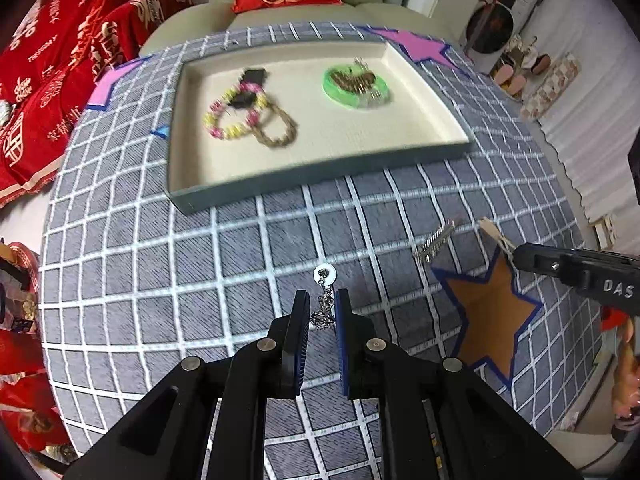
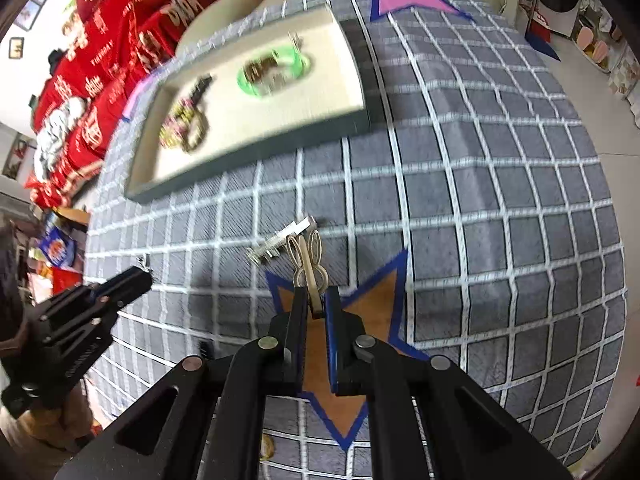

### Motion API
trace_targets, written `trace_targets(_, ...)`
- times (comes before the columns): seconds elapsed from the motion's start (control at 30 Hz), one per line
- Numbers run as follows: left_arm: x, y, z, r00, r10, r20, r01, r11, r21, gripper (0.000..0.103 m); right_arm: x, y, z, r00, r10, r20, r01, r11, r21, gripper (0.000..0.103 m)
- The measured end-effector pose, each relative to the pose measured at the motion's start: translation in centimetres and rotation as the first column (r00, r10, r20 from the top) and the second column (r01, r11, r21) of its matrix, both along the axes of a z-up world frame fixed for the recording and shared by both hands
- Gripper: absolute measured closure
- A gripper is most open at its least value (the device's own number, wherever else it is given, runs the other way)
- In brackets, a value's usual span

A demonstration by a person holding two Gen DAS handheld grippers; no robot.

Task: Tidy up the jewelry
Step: 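Hold charm in left tool while right tool grasps and lifts tan bunny clip, then lower charm into tray with left tool while right tool releases tan clip beside bangle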

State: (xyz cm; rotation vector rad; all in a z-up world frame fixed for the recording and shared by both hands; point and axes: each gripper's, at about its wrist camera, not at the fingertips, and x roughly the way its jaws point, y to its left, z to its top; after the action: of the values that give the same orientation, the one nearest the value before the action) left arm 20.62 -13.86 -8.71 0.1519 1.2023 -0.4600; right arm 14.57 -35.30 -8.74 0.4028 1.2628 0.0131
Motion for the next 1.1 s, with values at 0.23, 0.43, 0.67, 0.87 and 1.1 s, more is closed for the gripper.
trace_targets(0.23, 2.9, 0.7, 2.5, 0.997, 0.054, 0.053, -0.053, 0.998, -0.019, 0.082, 2.7, -0.1, 3.5, 0.997, 0.009, 0.079, -0.011, 1.000, 0.028, 0.094)
trace_targets(0.43, 6.6, 1.0, 3.7, 0.991, 0.108, 0.081, -0.106, 0.994, -0.029, 0.082, 6.4, -0.3, 5.2, 0.993, 0.035, 0.117, -0.037, 0.999, 0.018, 0.094)
trace_targets(0.67, 10.5, 0.1, 3.5, 0.985, 0.152, 0.079, -0.149, 0.988, -0.041, 0.082, 10.8, -0.6, 4.8, 0.992, 0.048, 0.119, -0.049, 0.999, 0.003, 0.094)
trace_targets(0.87, 13.7, -1.8, 2.5, 0.984, 0.168, 0.063, -0.165, 0.985, -0.045, 0.082, 14.5, -1.6, 4.0, 0.992, 0.040, 0.116, -0.041, 0.999, 0.006, 0.094)
trace_targets(1.1, 16.9, -4.5, 0.8, 0.983, 0.175, 0.061, -0.174, 0.985, -0.016, 0.082, 18.4, -2.2, 2.6, 0.993, 0.047, 0.108, -0.047, 0.999, -0.010, 0.094)
